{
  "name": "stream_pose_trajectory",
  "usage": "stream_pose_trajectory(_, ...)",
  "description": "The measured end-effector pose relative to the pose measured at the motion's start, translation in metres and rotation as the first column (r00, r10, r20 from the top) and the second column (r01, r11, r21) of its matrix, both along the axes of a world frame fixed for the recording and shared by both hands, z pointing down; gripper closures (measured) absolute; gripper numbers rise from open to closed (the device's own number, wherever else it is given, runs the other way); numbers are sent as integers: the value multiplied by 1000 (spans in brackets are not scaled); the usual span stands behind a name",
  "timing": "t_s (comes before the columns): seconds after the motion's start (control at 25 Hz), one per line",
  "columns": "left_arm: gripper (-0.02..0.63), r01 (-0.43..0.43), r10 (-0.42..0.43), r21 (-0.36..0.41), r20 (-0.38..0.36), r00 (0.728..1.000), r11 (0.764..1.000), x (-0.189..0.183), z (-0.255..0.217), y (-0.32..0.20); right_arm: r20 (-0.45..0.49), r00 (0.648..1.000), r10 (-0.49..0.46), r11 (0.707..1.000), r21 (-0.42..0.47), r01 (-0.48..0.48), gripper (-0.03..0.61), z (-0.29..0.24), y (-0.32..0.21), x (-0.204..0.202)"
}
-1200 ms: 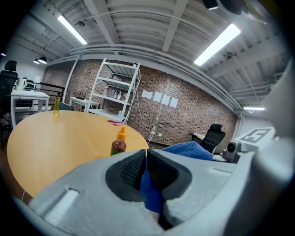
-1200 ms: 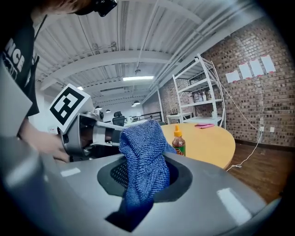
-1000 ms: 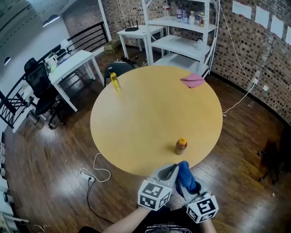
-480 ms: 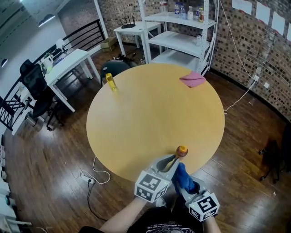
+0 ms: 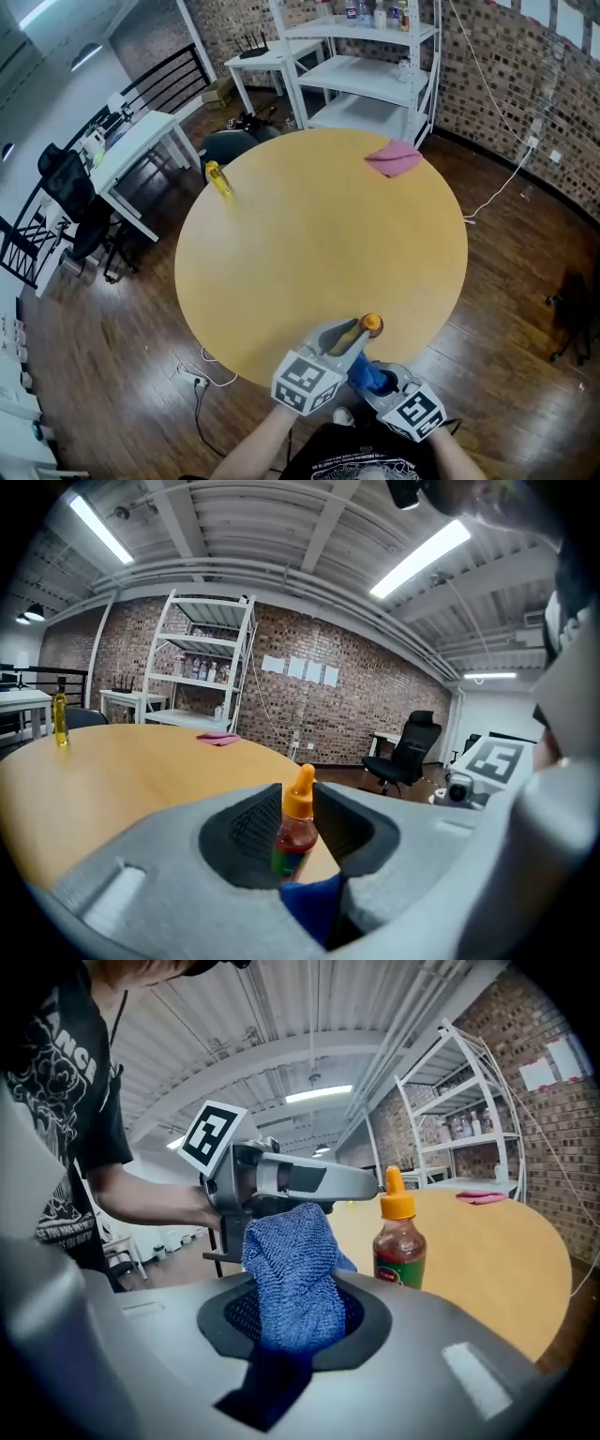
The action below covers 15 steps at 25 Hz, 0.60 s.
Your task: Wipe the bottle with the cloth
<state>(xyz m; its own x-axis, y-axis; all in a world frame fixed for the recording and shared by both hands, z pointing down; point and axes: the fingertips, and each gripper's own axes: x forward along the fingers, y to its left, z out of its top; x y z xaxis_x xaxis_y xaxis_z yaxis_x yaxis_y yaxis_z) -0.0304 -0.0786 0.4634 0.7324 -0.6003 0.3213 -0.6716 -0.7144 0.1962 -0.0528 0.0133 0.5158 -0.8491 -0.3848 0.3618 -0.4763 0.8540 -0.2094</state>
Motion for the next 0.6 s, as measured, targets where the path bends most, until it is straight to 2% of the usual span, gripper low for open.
stream_pose_trajectory(0.12,518,-42,41,12,21,999,999,5,1,-3,2,999,-45,999,14,45,494,10,-16,-5)
stream_pose_trajectory(0.28,473,-109,107,26,64,992,994,24,7,-9,-7,998,-68,998,0,68,494,14,-33,1)
stream_pose_trajectory(0.6,468,-133,132,7,92,987,991,32,19,-19,19,995,-95,995,-30,95,494,21,-42,-5)
